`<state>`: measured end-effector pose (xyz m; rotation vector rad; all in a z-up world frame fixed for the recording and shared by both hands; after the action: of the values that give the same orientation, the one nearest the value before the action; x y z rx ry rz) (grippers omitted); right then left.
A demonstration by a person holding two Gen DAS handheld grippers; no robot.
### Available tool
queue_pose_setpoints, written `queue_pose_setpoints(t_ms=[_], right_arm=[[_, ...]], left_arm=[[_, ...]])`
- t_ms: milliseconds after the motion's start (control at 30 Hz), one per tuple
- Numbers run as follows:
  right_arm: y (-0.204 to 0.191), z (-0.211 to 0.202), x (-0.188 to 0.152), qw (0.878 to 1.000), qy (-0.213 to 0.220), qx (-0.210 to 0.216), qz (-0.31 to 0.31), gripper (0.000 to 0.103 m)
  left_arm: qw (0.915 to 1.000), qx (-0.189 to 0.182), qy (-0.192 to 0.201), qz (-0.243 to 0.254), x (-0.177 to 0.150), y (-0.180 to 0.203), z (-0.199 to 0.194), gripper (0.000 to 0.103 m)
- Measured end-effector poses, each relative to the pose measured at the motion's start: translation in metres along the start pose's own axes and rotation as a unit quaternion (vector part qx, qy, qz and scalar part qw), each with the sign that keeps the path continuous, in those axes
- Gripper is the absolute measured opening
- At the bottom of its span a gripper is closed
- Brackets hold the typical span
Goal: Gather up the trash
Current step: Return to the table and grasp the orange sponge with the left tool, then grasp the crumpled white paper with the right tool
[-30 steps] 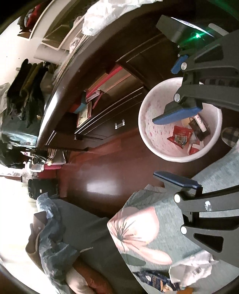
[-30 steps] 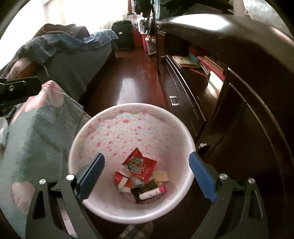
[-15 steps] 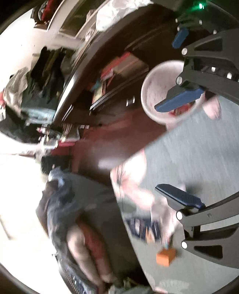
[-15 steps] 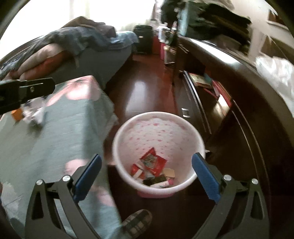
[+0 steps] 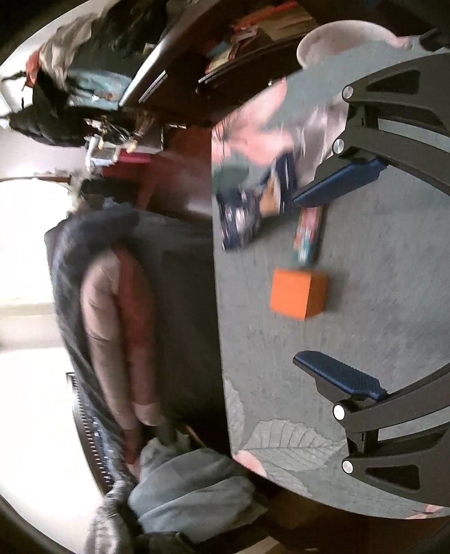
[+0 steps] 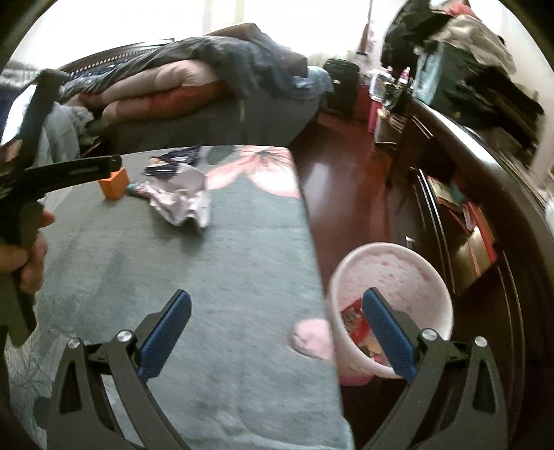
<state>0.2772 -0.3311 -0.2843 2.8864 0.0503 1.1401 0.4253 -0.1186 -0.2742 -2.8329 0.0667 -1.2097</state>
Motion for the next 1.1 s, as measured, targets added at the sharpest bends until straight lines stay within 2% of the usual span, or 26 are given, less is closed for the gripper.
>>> queue_pose_setpoints(t_ms=[233, 533, 633, 733, 767, 867, 1033, 1100], right_arm=[[-0.038, 0.032, 0.031, 0.999, -0.007, 0.030, -0.022, 0.099], [-0.069, 0.087, 0.060, 0.996, -0.042, 0.064, -0.036, 0.099], [-0.069, 0.104, 0.064, 0.996, -0.057, 0.064, -0.034, 0.099], [-0.071, 0.117, 0.066, 0.994, -0.069, 0.076, -0.024, 0.099], [-0.072, 0.119, 0.067, 0.994, -0.071, 0.079, -0.020, 0.098], [-0.074, 0.121, 0.067, 0.994, -0.068, 0.085, -0.015, 0.098], [-0.083, 0.126, 0.071, 0.994, -0.065, 0.085, -0.031, 0.088], [-0.088, 0.131, 0.069, 0.993, -0.072, 0.088, -0.033, 0.078]], left_arm=[[0.9996, -0.003, -0.026, 0.011, -0.003, -0.010, 0.044, 0.083], [0.9985, -0.029, -0.046, 0.004, -0.003, -0.013, 0.064, 0.074], [0.9980, -0.036, -0.052, 0.003, -0.003, -0.012, 0.066, 0.061], [0.9972, -0.048, -0.058, 0.000, -0.003, -0.011, 0.069, 0.044], [0.9970, -0.050, -0.060, -0.002, -0.003, -0.011, 0.069, 0.035], [0.9972, -0.035, -0.066, -0.004, -0.005, -0.018, 0.069, 0.034], [0.9964, -0.033, -0.073, -0.028, -0.009, -0.035, 0.064, 0.034], [0.9956, -0.034, -0.079, -0.039, -0.012, -0.043, 0.061, 0.034]])
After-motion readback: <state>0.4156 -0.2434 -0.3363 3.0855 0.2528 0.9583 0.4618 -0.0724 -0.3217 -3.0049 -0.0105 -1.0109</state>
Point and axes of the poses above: each gripper's, at about its wrist camera, not at the fingertips, and z roughly the way its jaws point, y to its right, x to its top, the point moved 10 cm from there along z, roughly the way its jaws point, and after that the axes turned 3 degrees about x, right-handed, at the moved point
